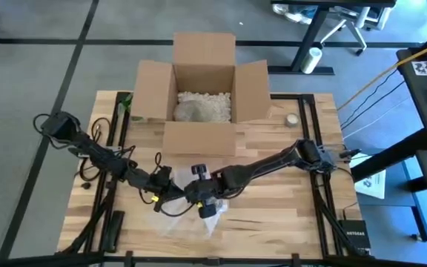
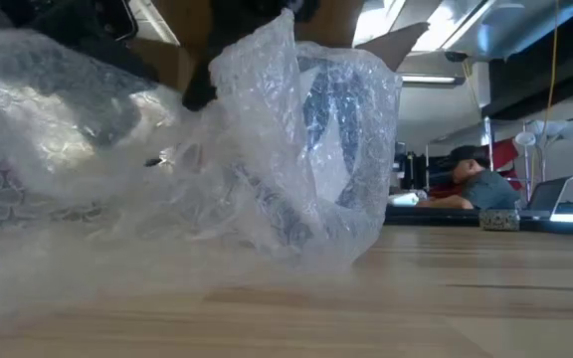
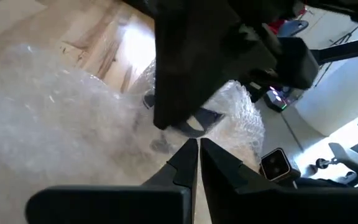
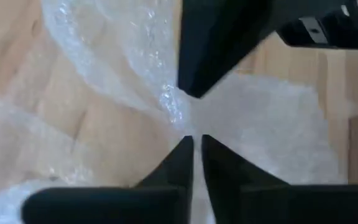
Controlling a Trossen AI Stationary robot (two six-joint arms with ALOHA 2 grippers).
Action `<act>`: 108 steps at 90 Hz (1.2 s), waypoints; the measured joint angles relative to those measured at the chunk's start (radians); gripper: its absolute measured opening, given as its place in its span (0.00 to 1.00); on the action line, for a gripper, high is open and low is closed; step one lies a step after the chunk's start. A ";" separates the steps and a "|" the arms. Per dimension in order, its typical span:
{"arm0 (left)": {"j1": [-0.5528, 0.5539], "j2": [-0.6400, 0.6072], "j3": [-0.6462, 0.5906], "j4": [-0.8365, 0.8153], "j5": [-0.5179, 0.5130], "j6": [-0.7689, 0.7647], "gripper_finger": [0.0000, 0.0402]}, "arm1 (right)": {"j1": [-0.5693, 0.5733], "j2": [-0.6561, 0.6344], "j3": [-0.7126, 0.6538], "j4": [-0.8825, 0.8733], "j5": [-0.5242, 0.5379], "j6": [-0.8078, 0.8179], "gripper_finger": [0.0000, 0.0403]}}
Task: Wrap mug
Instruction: Wrap the blue mug with the bubble wrap
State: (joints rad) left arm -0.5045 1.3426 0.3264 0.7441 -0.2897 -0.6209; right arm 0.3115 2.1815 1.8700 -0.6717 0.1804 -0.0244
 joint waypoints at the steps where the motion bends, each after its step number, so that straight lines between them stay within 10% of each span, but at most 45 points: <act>1: 0.000 0.000 0.000 0.000 0.000 0.000 0.00 | 0.000 0.000 0.000 -0.001 0.000 0.002 0.02; 58: 0.000 -0.012 0.000 -0.039 0.000 0.024 0.00 | 0.003 -0.003 0.224 -0.339 0.021 0.096 0.00; 108: -0.004 -0.074 0.000 -0.053 0.000 0.071 0.00 | -0.006 0.058 0.224 -0.167 -0.028 -0.026 0.13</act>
State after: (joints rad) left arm -0.5084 1.2687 0.3264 0.6910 -0.2898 -0.5499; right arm 0.3058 2.2397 2.0945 -0.8386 0.1528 -0.0500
